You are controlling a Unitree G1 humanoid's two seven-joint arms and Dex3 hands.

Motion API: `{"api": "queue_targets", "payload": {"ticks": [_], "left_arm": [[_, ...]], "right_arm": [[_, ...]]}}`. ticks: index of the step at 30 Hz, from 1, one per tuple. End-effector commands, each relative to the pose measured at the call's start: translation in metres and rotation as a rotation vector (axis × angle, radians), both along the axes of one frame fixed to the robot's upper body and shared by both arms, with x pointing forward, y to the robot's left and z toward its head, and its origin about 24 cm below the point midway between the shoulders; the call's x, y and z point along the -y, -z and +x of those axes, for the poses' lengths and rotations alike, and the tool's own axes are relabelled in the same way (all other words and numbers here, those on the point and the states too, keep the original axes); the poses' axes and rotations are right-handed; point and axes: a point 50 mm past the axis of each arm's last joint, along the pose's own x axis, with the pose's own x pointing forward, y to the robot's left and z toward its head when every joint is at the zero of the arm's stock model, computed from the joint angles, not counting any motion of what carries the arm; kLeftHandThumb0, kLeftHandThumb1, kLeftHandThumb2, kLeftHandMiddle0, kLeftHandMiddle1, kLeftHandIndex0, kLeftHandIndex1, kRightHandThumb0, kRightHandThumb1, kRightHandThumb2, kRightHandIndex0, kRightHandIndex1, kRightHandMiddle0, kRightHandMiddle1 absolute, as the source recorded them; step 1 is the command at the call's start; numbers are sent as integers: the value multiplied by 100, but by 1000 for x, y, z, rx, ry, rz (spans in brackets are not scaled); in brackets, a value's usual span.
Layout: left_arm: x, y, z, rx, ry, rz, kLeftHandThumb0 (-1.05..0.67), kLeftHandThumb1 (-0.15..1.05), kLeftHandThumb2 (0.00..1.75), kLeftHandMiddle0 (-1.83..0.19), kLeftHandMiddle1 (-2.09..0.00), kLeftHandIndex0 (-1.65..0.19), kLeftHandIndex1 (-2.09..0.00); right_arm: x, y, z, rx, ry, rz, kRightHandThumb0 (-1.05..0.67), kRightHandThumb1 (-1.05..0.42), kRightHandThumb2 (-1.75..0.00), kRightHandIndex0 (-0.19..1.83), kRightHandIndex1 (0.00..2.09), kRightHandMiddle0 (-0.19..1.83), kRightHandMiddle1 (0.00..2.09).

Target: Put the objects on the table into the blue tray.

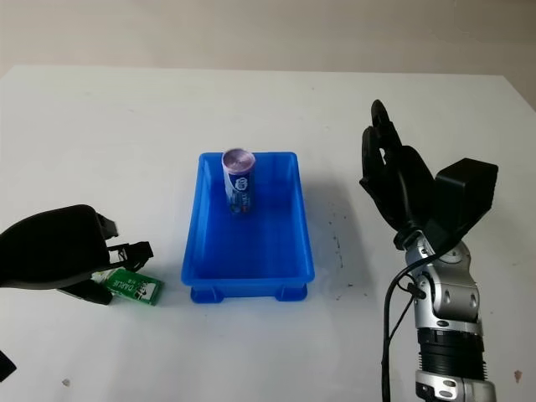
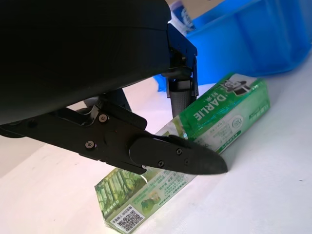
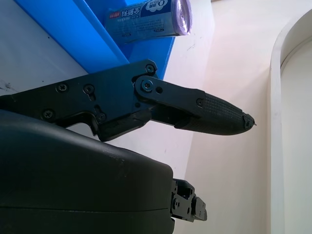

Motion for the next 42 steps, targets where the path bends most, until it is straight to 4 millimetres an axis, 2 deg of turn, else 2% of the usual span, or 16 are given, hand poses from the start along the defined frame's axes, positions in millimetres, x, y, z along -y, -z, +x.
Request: {"api": "queue_targets", "payload": {"ticks": [1, 4, 5, 8, 12, 13, 15, 16, 20, 23, 27, 32, 34, 37, 40, 42], "left_arm": [[0, -2, 2, 10, -23, -19, -53, 105, 41, -133, -209, -67, -209], [-8, -24, 14, 71, -97, -85, -50, 105, 31, -126, -209, -60, -209], [-11, -34, 18, 102, -133, -88, -49, 105, 32, -121, -209, -51, -209], [-20, -69, 27, 249, -195, -118, -49, 105, 33, -91, -209, -34, -209], [-24, -121, 32, 447, -209, -274, -51, 105, 27, -66, -209, -31, -209], [-22, -134, 31, 499, -207, -317, -54, 105, 21, -70, -209, -39, -209], [-11, -157, 26, 579, -170, -407, -57, 105, 19, -75, -209, -39, -209], [-4, -167, 23, 603, -139, -447, -57, 105, 19, -81, -209, -46, -209], [28, -188, 11, 558, -4, -634, -58, 105, 14, -95, -209, -59, -209], [52, -191, 7, 491, 83, -729, -59, 105, 16, -96, -209, -61, -209], [83, -185, 7, 287, 198, -827, -55, 104, 10, -91, -209, -56, -209], [124, -166, 8, 113, 273, -780, -58, 104, 12, -91, -209, -55, -209], [133, -158, 10, 14, 263, -785, -55, 105, 9, -94, -209, -66, -209], [144, -144, 19, -120, 210, -769, -52, 105, 14, -104, -209, -73, -209], [151, -127, 31, -224, 123, -744, -45, 105, 13, -105, -209, -63, -197], [152, -121, 36, -240, 78, -738, -44, 105, 15, -103, -209, -60, -205]], "right_arm": [[2, -7, 2, 29, -1, 4, -76, -105, -69, -19, 0, -19, 0], [2, -7, 2, 27, -5, 11, -76, -105, -69, -19, 0, -19, 0], [2, -7, 2, 27, -6, 12, -76, -105, -69, -19, 0, -19, 0], [2, -7, 2, 24, -7, 14, -76, -105, -68, -19, 0, -19, 0], [1, -8, 2, 19, -7, 23, -75, -105, -68, -19, 0, -19, 0], [0, -8, 2, 17, -9, 24, -75, -105, -69, -19, 0, -19, 0], [-1, -7, 1, 11, -9, 24, -75, -105, -69, -19, 0, -19, 0], [-1, -7, 1, 10, -9, 22, -75, -105, -69, -19, 0, -19, 0], [-2, -7, 1, 11, -11, 23, -75, -105, -68, -19, 0, -19, 0], [-3, -7, 2, 8, -10, 26, -74, -105, -68, -19, 0, -19, 0], [-5, -8, 2, 12, -12, 24, -74, -105, -69, -19, 0, -19, 0], [-5, -8, 0, 9, -2, 17, -75, -105, -69, -19, 0, -19, 0], [-5, -8, 0, 11, 1, 29, -74, -105, -68, -19, 0, -19, 0], [-5, -7, -1, 17, -3, 29, -73, -105, -68, -19, 0, -19, 0], [-5, -6, -3, 18, 4, 30, -73, -105, -68, -19, 0, -19, 0], [-6, -6, -3, 19, 9, 30, -74, -105, -67, -19, 0, -19, 0]]}}
